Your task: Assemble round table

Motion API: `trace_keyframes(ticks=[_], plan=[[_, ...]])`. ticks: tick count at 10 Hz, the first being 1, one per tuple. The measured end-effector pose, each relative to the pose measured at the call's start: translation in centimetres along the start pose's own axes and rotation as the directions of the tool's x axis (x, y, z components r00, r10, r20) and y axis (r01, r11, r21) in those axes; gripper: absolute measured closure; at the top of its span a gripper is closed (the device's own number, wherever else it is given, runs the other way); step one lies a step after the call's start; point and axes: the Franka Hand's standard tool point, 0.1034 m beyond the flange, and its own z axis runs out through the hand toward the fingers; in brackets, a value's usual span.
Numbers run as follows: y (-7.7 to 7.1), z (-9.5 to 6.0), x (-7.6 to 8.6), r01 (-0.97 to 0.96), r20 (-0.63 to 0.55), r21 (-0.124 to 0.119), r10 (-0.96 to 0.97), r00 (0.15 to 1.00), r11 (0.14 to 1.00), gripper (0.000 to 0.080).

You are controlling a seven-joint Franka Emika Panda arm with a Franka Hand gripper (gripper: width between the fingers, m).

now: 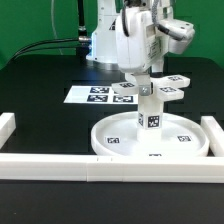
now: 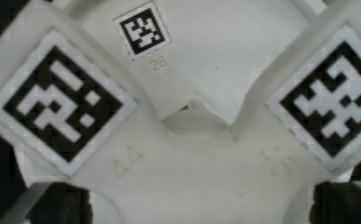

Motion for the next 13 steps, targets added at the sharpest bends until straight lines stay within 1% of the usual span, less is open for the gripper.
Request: trace_keyframes(ticks=[2,3,4,6,7,8,9,10,11,13], plan=[[-0.4,-1.9,-0.8,0.003,0.034,0.027,-0.004,0.999,1.0,0.0154],[-0.6,-2.3,-1.0,0.022,0.04,0.035,-0.024,0.999,0.999,0.015],[-0.5,-2.0,-0.9,0.052,0.036,0.031,-0.053,0.998,0.998,0.015],[-0.4,-1.9,-1.0,0.105,0.034,0.031,-0.106,0.994,0.994,0.015],[0.0,-1.4,-1.6,0.239,0.026,0.025,-0.239,0.971,0.971,0.015],[0.1,-1.4,-2.1,0.405,0.024,0.01,-0.406,0.914,0.914,0.015],[-0.2,-1.7,-2.5,0.56,0.023,0.001,-0.56,0.828,0.828,0.015],[-0.6,-1.8,-2.7,0.719,0.038,-0.008,-0.718,0.695,0.695,0.015],[-0.9,-1.8,-3.0,0.794,0.051,-0.012,-0.792,0.608,0.608,0.015],[-0.9,-1.7,-2.9,0.867,0.049,-0.005,-0.865,0.499,0.499,0.015]])
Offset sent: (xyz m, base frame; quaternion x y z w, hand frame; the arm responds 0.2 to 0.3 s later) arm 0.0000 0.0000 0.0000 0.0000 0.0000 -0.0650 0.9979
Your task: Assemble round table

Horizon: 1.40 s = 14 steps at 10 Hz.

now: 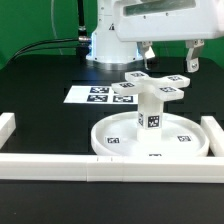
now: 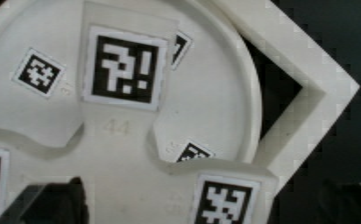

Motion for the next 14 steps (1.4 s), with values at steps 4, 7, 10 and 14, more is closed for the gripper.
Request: trace_keyframes(ticks=[4,7,10,14], plan=[[0.2,-0.1,0.2,0.437,-0.007,-0.033,-0.438,0.899,0.899,0.015],[0.1,-0.3,0.0,0.766,0.053,-0.051,-0.764,0.643,0.641,0.015],[0.1,0.1,0.7,0.85,0.006,-0.067,-0.851,0.524,0.523,0.015],[0.9,0.2,1.3,0.969,0.044,-0.071,-0.97,0.241,0.237,0.015]])
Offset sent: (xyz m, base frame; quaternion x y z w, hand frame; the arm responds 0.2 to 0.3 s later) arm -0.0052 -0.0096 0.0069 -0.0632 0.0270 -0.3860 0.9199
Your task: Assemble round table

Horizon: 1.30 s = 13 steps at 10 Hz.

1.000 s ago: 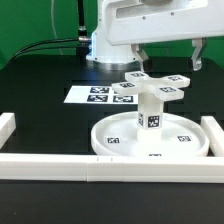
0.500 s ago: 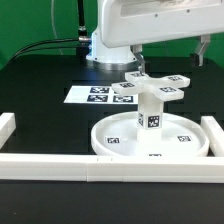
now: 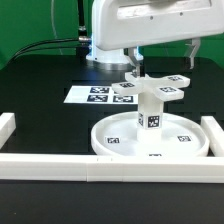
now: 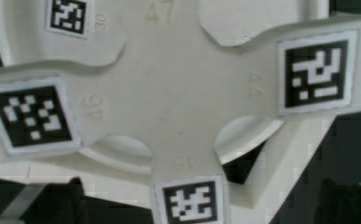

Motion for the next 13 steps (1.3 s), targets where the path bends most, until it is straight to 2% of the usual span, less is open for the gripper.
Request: trace_keyframes(ticks=[2,4,7,9,11,13], plan=[[1.0,0.6,-1.1,0.257,0.038,0.025,-0.258,0.965,0.966,0.015],[1.3,0.6,-1.3,0.344,0.034,0.007,-0.344,0.938,0.939,0.015],[1.7,0.7,-1.6,0.501,0.053,0.006,-0.501,0.864,0.865,0.015],[0.8,0.9,-1.2,0.585,0.087,-0.004,-0.582,0.808,0.811,0.015],[0.0,1.0,-1.1,0.626,0.112,0.015,-0.623,0.774,0.78,0.015],[-0.2,1.2,-1.4,0.629,0.118,0.021,-0.627,0.77,0.777,0.015]])
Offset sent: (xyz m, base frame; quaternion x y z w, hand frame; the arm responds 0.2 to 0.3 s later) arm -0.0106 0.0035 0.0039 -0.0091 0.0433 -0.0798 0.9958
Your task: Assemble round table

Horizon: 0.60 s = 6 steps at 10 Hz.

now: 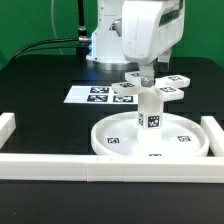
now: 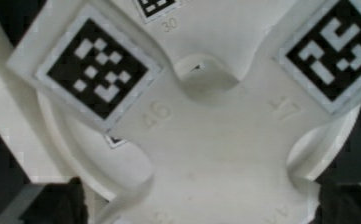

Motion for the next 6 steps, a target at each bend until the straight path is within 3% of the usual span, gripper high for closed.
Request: trace_keyframes(ticks=[6], plan=[[-0.42,0.49,-0.44,-0.004,0.009,0.017,0.004,1.0,1.0,0.015]])
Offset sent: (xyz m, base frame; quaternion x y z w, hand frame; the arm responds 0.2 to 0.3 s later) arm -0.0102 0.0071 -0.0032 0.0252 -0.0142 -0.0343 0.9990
